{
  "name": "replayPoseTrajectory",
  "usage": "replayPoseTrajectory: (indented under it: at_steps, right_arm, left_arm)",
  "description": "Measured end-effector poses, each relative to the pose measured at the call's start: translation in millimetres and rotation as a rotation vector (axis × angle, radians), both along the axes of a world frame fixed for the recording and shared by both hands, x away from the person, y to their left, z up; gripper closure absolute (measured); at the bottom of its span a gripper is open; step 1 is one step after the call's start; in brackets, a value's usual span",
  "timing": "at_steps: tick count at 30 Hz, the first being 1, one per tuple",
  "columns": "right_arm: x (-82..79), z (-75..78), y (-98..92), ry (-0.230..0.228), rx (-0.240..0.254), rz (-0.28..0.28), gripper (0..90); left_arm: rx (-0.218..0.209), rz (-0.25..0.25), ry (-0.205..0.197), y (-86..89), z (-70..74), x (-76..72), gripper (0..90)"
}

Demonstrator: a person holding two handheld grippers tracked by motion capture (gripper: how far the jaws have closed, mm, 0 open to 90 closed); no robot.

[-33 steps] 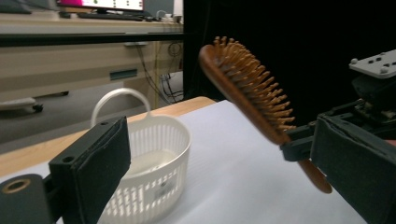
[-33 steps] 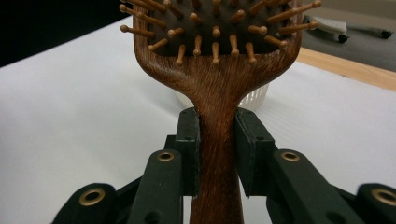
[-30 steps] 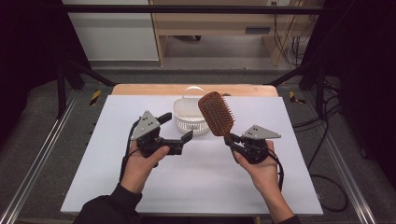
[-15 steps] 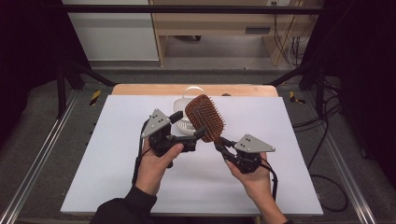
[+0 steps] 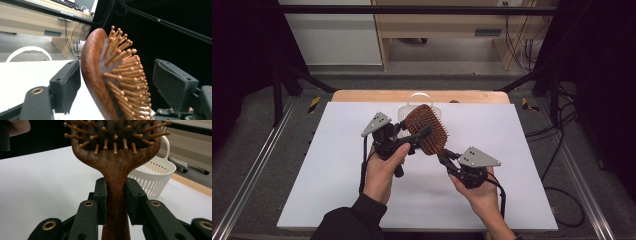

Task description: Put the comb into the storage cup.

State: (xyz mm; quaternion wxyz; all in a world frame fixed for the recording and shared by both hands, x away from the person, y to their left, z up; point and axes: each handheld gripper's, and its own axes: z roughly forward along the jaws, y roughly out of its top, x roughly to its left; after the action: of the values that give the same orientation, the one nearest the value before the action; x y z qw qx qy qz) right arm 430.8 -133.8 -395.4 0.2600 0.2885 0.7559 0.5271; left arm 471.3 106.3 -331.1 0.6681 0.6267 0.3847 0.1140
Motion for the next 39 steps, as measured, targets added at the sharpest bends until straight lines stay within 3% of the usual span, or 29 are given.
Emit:
replayPoseTrajectory:
  at_steps: [9, 21, 39]
  right_arm:
    - [-1.0, -0.9, 2.7, 0.0, -0.002, 0.011, 72.9]
    - [0.9, -5.4, 2.9, 0.024, 0.009, 0.025, 72.9]
    - [7.1, -14.3, 2.6, 0.07, 0.017, 0.025, 72.6]
  left_arm:
    - [-0.061, -0.022, 0.036, 0.6, -5.3, 3.6, 37.0]
    - [-0.088, -0.043, 0.089, 5.5, -7.9, 5.5, 47.5]
    - [-0.109, -0.046, 0.13, 0.1, -14.0, 10.6, 51.0]
